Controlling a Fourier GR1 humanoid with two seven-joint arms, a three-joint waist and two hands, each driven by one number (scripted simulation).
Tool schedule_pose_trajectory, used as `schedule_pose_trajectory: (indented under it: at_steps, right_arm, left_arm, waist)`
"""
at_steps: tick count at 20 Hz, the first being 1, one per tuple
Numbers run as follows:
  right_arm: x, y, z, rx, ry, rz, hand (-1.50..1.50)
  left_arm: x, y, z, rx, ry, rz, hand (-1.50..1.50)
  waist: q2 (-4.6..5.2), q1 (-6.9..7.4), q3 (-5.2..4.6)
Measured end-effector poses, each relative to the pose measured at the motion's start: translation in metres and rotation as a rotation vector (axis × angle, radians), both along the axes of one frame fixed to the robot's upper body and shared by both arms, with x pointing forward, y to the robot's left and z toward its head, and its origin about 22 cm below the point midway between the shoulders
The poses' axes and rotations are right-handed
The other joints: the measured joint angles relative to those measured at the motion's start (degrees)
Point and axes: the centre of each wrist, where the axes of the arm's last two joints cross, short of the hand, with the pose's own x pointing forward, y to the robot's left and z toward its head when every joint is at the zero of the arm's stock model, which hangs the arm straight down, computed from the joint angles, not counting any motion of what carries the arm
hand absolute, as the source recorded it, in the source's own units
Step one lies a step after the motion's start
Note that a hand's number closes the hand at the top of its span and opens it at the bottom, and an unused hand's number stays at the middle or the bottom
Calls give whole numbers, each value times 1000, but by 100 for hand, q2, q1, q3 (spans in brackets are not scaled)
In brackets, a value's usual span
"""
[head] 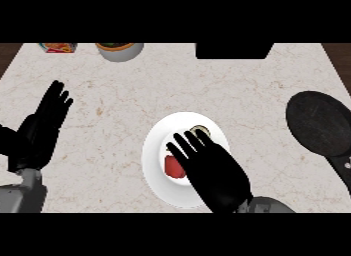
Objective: Pick the bell pepper from the plate and place it in the pan
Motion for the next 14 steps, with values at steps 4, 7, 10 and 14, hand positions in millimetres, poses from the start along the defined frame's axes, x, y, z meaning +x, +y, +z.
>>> schedule_pose_trajectory:
  at_steps: [4, 7, 10, 14]
  right_arm:
    - [-7, 14, -7, -52, -54, -19, -150]
    - [-11, 27, -9, -46, -69, -26, -150]
    - [-8, 38, -4, -41, -72, -16, -150]
    - [-13, 53, -10, -64, -64, -38, -150]
  left_arm:
    - [5, -7, -2, 0, 0, 1, 0]
    - [1, -7, -1, 3, -2, 3, 0]
    - [4, -6, -2, 5, -1, 3, 0]
    - [3, -11, -1, -1, -1, 3, 0]
  waist:
    - [4, -8, 1]
    - [5, -2, 1]
    - [8, -3, 2]
    - [8, 2, 2]
